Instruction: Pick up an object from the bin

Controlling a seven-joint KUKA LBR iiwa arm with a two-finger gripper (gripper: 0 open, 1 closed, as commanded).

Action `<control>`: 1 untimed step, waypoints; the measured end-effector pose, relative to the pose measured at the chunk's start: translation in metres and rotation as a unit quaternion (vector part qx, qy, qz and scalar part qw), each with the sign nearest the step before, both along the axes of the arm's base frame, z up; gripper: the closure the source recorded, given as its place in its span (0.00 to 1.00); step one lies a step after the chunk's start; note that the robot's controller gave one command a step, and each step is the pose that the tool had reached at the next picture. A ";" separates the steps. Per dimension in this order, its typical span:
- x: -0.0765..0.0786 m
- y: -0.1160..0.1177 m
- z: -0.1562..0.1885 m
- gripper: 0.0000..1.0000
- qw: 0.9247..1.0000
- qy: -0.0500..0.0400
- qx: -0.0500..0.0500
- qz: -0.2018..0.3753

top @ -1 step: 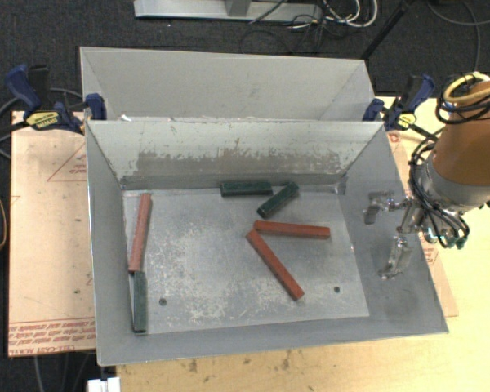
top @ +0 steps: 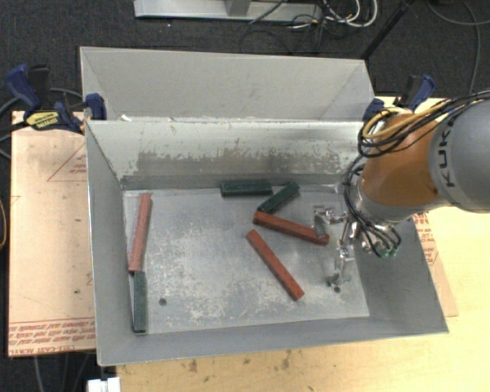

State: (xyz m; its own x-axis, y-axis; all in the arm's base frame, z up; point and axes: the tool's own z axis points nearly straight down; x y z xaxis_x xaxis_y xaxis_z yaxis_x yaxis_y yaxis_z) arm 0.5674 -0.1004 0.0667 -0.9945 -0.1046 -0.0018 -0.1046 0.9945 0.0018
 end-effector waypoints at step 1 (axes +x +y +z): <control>0.050 0.048 0.005 0.00 0.999 -0.003 0.001 -0.044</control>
Offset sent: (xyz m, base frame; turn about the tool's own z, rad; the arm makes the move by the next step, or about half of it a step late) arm 0.0466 0.0441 0.0033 0.0925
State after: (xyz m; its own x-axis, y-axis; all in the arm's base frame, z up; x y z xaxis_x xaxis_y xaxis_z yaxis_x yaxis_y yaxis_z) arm 0.6170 -0.0524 0.0713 -0.9998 -0.0170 -0.0084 -0.0170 0.9999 0.0026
